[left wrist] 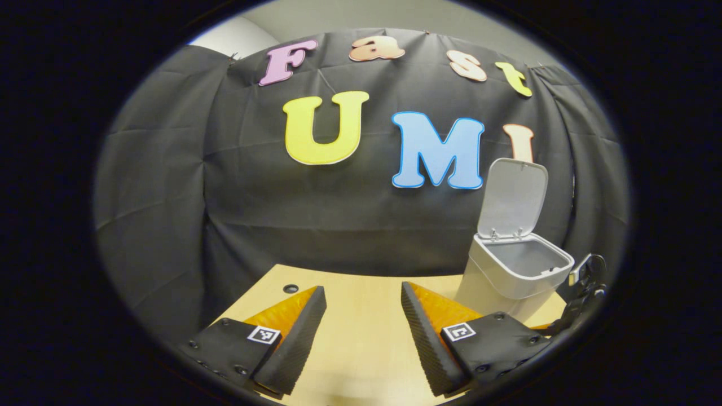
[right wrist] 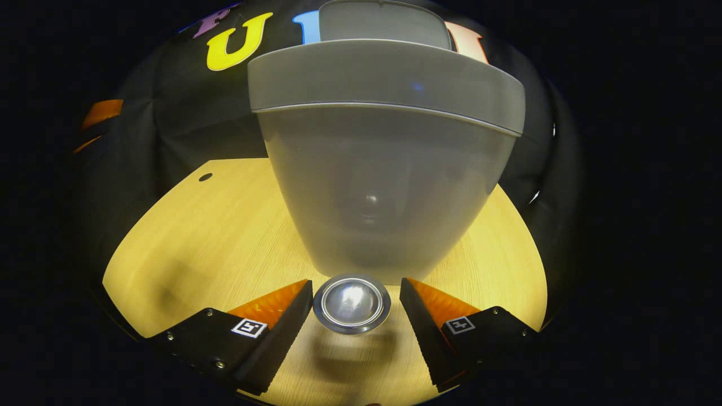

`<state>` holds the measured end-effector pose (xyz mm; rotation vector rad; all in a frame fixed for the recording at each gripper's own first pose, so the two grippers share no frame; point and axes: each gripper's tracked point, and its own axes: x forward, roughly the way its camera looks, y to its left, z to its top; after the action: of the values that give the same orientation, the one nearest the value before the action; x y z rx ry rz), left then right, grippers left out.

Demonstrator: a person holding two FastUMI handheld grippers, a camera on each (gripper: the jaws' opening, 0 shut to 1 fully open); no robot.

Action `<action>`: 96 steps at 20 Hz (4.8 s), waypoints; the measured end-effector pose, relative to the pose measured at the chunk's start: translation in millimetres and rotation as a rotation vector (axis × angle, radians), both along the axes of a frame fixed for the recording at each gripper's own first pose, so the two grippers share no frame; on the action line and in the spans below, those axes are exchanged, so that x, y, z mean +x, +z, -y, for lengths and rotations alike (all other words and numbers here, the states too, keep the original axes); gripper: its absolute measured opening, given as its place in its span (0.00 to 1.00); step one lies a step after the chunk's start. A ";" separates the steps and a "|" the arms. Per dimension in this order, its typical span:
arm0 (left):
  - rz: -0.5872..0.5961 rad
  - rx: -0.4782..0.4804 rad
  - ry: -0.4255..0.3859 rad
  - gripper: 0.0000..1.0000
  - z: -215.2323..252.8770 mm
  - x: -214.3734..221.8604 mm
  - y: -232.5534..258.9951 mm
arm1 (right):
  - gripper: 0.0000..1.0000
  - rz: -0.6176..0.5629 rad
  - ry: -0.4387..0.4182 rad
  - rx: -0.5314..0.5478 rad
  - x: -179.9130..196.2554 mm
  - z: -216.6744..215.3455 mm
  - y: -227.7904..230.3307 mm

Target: Press the lid of the desktop garbage bin to open it, pick up the crumpled paper on the desktop and throw it into the bin, then pick up the pop can on the desktop and drop it into the bin, and finally close the garbage bin lid.

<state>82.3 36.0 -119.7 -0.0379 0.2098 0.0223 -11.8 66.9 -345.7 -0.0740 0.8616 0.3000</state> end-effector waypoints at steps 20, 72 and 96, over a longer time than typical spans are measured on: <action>0.006 -0.012 -0.013 0.90 -1.1 -0.3 -0.8 | 0.83 0.064 0.118 0.054 -10.6 -40.6 47.6; 0.007 -0.027 -0.027 0.89 3.6 -4.8 2.1 | 0.82 0.574 -0.095 0.171 113.7 27.0 262.0; -0.012 -0.042 -0.037 0.90 5.9 0.9 -7.0 | 0.87 0.587 -0.149 0.207 128.4 35.1 271.3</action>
<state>83.2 30.1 -126.7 -0.0759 0.2232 -0.0182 116.7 31.8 -74.4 0.0924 0.2488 0.2086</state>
